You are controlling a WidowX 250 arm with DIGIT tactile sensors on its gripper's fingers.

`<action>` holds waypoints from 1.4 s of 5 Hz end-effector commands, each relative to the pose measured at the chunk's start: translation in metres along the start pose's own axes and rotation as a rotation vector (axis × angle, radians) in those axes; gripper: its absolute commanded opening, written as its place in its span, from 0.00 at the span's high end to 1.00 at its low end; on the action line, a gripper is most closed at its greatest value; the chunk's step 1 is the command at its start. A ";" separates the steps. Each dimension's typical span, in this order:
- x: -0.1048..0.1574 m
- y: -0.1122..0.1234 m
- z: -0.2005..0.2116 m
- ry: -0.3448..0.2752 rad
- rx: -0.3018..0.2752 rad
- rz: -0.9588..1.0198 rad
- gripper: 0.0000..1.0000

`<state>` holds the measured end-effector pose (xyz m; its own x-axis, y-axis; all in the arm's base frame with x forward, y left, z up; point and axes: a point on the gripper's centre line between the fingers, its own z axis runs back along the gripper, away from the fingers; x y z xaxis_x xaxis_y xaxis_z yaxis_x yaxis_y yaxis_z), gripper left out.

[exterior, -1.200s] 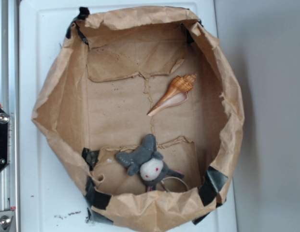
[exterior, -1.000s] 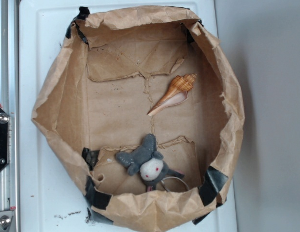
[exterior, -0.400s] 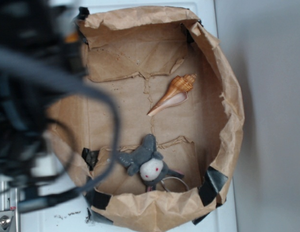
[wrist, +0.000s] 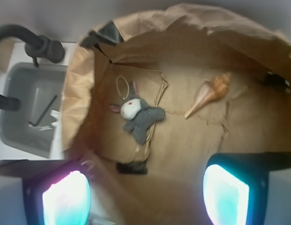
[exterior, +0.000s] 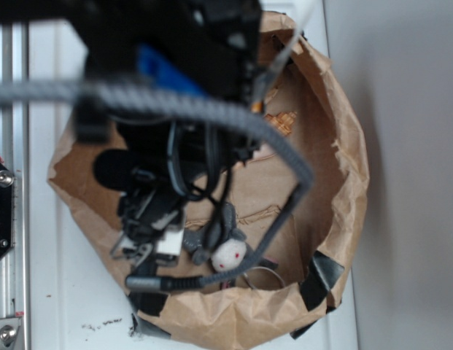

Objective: Grab the gray animal.

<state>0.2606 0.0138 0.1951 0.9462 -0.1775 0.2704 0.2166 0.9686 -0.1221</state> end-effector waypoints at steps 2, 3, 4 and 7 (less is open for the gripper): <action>-0.019 -0.036 -0.064 0.048 -0.080 -0.175 0.00; -0.027 -0.051 -0.071 0.001 -0.049 -0.308 0.00; -0.027 -0.051 -0.071 0.001 -0.049 -0.308 0.00; -0.022 -0.035 -0.060 -0.090 -0.024 -0.295 0.00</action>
<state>0.2487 -0.0216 0.1204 0.8381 -0.4235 0.3440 0.4753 0.8762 -0.0793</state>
